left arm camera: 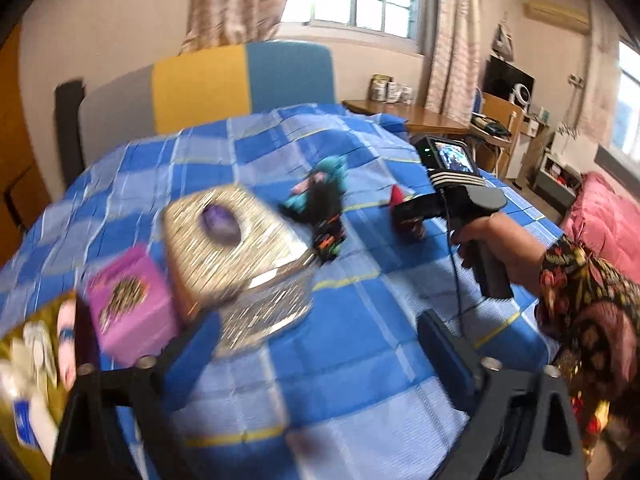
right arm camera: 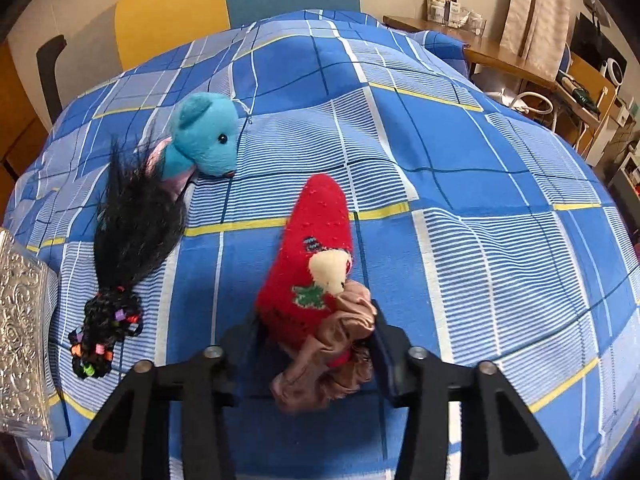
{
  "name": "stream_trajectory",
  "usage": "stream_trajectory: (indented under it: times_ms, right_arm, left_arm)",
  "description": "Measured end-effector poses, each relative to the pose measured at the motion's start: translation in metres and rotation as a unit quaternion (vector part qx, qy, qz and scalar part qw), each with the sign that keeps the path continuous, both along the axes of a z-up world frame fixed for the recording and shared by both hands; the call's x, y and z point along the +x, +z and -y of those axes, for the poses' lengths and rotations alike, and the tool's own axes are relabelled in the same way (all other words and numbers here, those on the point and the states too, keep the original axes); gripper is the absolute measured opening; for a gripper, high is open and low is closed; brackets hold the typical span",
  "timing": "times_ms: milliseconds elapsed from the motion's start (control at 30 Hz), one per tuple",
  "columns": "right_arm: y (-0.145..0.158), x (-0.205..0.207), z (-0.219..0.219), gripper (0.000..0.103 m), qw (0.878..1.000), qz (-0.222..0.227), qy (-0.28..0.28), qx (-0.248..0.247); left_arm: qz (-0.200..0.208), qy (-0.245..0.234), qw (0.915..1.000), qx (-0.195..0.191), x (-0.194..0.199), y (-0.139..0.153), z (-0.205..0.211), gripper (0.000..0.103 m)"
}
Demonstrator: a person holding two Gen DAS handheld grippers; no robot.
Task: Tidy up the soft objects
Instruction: 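Grasp the red sock and scrunchie with the right gripper while the left gripper grasps the black-haired doll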
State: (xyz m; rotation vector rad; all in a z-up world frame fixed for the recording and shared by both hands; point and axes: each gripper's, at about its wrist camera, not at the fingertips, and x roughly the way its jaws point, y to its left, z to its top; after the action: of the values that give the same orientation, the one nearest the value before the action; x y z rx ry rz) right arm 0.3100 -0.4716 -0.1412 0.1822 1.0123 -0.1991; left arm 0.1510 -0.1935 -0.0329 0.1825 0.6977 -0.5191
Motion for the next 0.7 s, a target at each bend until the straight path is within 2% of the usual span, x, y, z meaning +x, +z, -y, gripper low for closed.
stream_trajectory:
  times_ms: [67, 233, 400, 567, 700]
  right_arm:
    - [0.007, -0.006, 0.003, 0.043, 0.999, 0.008, -0.002, 0.031]
    - [0.022, -0.021, 0.026, 0.043, 0.993, 0.033, -0.039, 0.102]
    - [0.026, -0.025, 0.05, 0.043, 0.99, 0.033, -0.097, 0.097]
    - [0.019, -0.034, 0.074, 0.043, 0.98, 0.025, -0.154, 0.122]
    - [0.019, -0.033, 0.081, 0.043, 0.977, 0.03, -0.163, 0.136]
  left_arm:
    - [0.002, -0.011, 0.9999, 0.003, 0.008, 0.005, 0.021, 0.103]
    - [0.007, -0.028, 0.9988, 0.04, 0.048, 0.012, 0.085, 0.103]
    - [0.011, -0.014, 0.9951, 0.098, 0.105, -0.001, 0.137, 0.103]
    - [-0.042, 0.021, 0.9896, 0.136, 0.159, -0.036, 0.16, 0.098]
    - [-0.096, 0.06, 0.982, 0.152, 0.191, -0.07, 0.168, 0.093]
